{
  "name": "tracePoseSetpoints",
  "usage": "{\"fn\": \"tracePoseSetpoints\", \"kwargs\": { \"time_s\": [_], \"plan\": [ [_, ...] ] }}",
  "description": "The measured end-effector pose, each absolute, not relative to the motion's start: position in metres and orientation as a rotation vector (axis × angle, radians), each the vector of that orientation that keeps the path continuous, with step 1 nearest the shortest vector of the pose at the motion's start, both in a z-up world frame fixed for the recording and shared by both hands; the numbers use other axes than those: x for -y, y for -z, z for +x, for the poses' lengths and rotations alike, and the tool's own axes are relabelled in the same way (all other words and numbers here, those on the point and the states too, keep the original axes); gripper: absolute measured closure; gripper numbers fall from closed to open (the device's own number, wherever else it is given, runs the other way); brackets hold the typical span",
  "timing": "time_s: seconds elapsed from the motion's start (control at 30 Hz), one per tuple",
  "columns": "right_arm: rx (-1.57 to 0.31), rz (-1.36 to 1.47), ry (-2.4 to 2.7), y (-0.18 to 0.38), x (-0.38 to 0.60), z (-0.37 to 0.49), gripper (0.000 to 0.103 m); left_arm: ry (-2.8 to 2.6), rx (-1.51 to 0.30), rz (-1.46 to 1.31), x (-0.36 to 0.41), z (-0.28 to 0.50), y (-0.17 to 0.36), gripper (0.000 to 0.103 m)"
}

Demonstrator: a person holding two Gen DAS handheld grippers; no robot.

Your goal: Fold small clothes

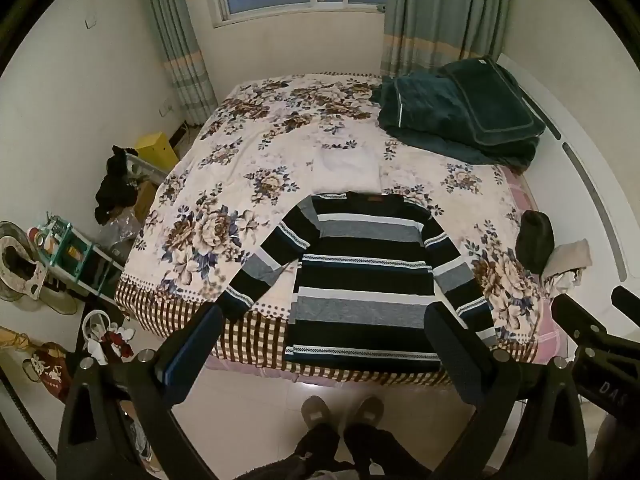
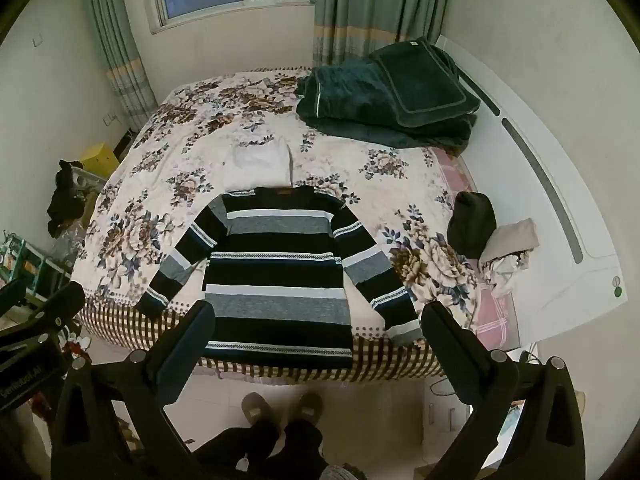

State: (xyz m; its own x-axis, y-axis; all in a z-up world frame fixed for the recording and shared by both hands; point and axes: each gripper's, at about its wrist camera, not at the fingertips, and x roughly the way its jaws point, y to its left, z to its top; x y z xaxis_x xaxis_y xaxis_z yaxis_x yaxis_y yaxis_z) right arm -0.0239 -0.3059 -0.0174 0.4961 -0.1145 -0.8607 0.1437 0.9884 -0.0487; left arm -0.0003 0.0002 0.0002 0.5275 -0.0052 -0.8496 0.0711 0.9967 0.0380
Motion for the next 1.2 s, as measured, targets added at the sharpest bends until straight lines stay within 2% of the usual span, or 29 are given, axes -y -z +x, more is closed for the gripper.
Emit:
{"fn": "tracePoseSetpoints", "kwargs": {
  "time_s": [1.2],
  "plan": [
    [-1.034, 0.022, 0.16, 0.005, 0.284, -0.034, 0.0, 0.048, -1.012, 0.057, -0.004, 0.0, -0.005, 0.0]
  ]
}}
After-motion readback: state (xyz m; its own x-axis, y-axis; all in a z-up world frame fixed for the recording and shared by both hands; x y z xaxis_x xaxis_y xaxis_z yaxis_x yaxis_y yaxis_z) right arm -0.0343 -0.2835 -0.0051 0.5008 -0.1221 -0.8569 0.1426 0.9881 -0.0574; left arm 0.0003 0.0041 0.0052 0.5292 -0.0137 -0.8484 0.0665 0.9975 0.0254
